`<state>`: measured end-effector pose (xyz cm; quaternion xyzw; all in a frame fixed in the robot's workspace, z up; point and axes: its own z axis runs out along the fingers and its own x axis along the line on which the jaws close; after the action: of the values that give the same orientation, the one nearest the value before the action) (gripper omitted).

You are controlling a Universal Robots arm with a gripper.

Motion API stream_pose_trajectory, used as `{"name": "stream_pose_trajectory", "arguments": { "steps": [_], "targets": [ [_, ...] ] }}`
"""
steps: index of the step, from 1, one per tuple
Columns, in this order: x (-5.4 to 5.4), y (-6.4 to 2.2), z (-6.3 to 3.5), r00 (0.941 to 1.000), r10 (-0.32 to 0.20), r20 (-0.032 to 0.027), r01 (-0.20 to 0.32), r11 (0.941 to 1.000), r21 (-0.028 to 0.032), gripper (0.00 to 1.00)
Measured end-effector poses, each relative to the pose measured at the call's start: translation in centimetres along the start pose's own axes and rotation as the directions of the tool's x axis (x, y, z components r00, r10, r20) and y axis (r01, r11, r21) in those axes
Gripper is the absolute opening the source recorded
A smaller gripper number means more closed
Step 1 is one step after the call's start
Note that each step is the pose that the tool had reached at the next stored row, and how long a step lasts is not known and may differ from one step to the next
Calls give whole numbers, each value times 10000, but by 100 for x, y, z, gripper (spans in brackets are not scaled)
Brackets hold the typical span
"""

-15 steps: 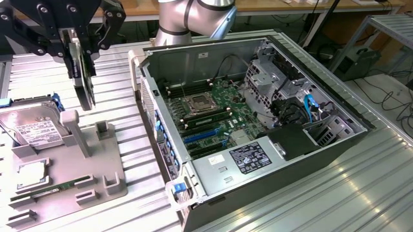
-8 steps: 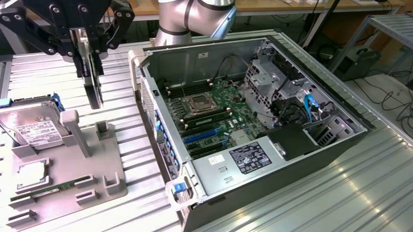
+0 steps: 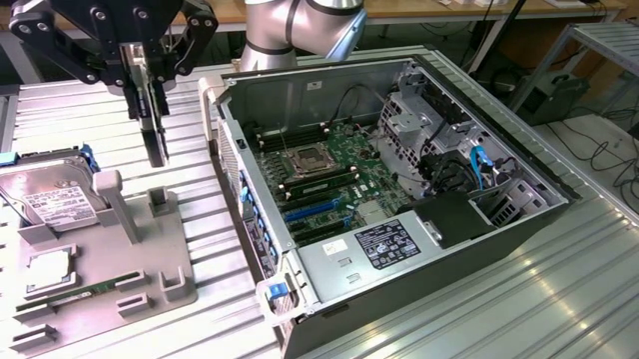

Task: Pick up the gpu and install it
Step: 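Pick up the gpu and move the gpu toward the slot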

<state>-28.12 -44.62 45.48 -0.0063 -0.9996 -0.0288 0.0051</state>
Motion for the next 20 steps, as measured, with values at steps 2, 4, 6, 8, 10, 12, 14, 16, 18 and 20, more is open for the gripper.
{"name": "stream_pose_trajectory", "arguments": {
  "steps": [2,4,6,8,10,12,14,16,18,20],
  "targets": [
    [-21,0,0,10000,0,0,0,10000,0,28],
    [-41,0,1,10000,0,0,0,10000,0,28],
    [-60,1,1,10000,0,0,0,10000,0,28],
    [-78,1,2,10000,0,0,0,10000,0,28],
    [-95,1,3,10000,0,0,0,10000,0,28],
    [-118,1,2,10000,1,-1,-1,10000,1,28],
    [-137,2,3,10000,1,-1,-1,10000,0,28],
    [-158,2,4,10000,0,0,0,10000,0,28],
    [-180,2,4,10000,0,-1,0,10000,1,28],
    [-201,2,5,10000,0,0,0,10000,0,28]
  ]
}}
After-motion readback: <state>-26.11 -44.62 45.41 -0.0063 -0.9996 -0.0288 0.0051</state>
